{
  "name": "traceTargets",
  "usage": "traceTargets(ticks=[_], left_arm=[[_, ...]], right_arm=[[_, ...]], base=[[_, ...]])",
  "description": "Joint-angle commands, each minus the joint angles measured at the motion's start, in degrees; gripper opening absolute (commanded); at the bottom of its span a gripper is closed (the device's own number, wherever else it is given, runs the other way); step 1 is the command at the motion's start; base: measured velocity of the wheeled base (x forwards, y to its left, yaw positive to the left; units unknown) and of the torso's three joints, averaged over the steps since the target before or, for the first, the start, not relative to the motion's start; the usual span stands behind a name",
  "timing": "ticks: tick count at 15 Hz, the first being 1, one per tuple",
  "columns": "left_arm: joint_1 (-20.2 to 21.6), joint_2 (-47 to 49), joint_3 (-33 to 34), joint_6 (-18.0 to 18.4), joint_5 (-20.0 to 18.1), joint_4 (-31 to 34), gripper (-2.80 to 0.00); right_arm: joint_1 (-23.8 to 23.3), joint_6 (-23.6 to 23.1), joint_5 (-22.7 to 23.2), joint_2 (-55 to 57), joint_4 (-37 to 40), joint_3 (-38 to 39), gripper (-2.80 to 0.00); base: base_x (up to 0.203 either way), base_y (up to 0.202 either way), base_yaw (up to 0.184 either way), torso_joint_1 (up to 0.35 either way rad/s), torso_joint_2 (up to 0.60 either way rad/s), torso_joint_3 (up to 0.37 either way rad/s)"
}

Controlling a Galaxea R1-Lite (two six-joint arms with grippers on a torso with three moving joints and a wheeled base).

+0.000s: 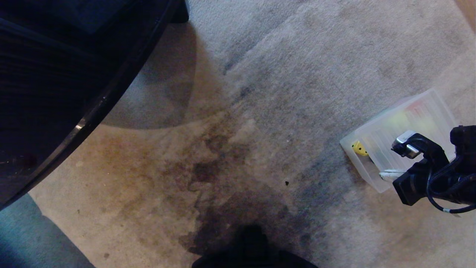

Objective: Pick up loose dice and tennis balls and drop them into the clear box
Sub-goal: Close the lid

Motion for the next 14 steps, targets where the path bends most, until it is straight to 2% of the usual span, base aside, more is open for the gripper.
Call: traceTargets(ticks=[1, 6, 14], left_arm=[[0.0, 0.1, 0.1, 0.0, 0.0, 0.0, -2.8], [0.0, 0.0, 0.0, 0.0, 0.0, 0.1, -2.8], [0.0, 0.0, 0.0, 0.0, 0.0, 0.1, -2.8]], right_arm=[[-0.3, -1.1, 1.3, 2.5, -0.5, -0.5, -2.8], [-0.4, -1.7, 3.2, 3.7, -0.5, -0.8, -2.8], [-1.6, -3.9, 3.8, 4.4, -0.3, -1.3, -2.8]], base=[[0.0, 0.0, 0.0, 0.0, 0.0, 0.0], [0.0, 0.0, 0.0, 0.0, 0.0, 0.0], [0.0, 0.0, 0.0, 0.0, 0.0, 0.0]])
